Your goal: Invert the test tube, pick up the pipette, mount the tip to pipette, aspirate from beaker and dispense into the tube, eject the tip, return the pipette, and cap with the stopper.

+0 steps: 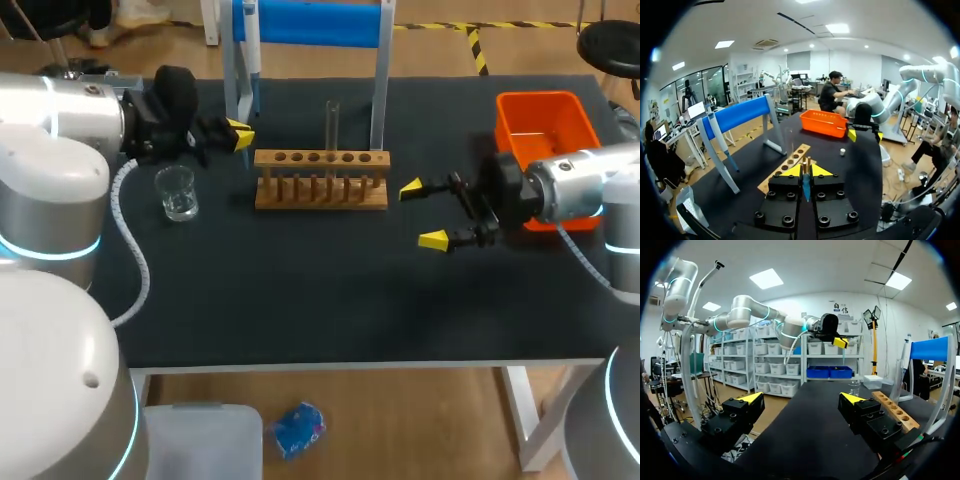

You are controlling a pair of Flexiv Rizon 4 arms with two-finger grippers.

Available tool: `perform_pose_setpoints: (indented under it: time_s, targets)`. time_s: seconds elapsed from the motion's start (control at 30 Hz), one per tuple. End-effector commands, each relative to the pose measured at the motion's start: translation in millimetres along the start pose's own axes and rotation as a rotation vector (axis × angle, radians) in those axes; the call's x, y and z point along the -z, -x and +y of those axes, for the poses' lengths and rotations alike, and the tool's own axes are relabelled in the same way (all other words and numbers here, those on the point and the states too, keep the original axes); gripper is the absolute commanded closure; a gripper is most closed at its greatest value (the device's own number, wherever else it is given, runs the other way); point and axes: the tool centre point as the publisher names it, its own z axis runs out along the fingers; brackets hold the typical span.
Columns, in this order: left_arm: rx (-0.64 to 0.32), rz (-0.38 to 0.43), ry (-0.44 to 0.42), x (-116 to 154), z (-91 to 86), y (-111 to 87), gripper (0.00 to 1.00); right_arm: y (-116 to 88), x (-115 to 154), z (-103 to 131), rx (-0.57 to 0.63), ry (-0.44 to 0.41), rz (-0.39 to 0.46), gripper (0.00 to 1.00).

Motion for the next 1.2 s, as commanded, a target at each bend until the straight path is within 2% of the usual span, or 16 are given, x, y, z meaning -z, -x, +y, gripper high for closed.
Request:
perform_pose_setpoints:
  time_s: [0.03, 0.23, 0.33, 0.47, 0.53, 0.67, 0.83, 1.03, 1.2]
  targets:
    - [0.001, -0.005, 0.001, -1, -0.2, -1.0, 1.0, 0, 0, 0, 0.0, -0.001, 0.001, 0.0]
    - [-0.006, 0.004, 0.002, -4, -1.3, -4.8, 1.0, 0, 0, 0, 0.0, -0.001, 0.001, 0.0]
    - [-0.027, 0.033, 0.036, -16, -8.0, -19.4, 1.0, 0, 0, 0, 0.0, -0.001, 0.001, 0.0]
    - [-0.04, 0.099, 0.029, -32, -18.3, -40.5, 1.0, 0, 0, 0, 0.0, -0.001, 0.001, 0.0]
    - [-0.057, 0.116, 0.061, -41, -23.8, -54.4, 1.0, 0, 0, 0, 0.0, -0.001, 0.001, 0.0]
    - [-0.047, 0.148, 0.072, -54, -32.4, -78.1, 1.0, 0, 0, 0, 0.0, -0.001, 0.001, 0.0]
    - [-0.075, 0.113, 0.1, -66, -39.5, -104.8, 1.0, 0, 0, 0, 0.0, -0.001, 0.001, 0.0]
    - [-0.096, 0.063, 0.089, -77, -41.8, -134.8, 1.0, 0, 0, 0, 0.0, -0.001, 0.001, 0.0]
    - [-0.091, 0.081, 0.067, -90, -42.9, -154.1, 1.0, 0, 0, 0, 0.0, -0.001, 0.001, 0.0]
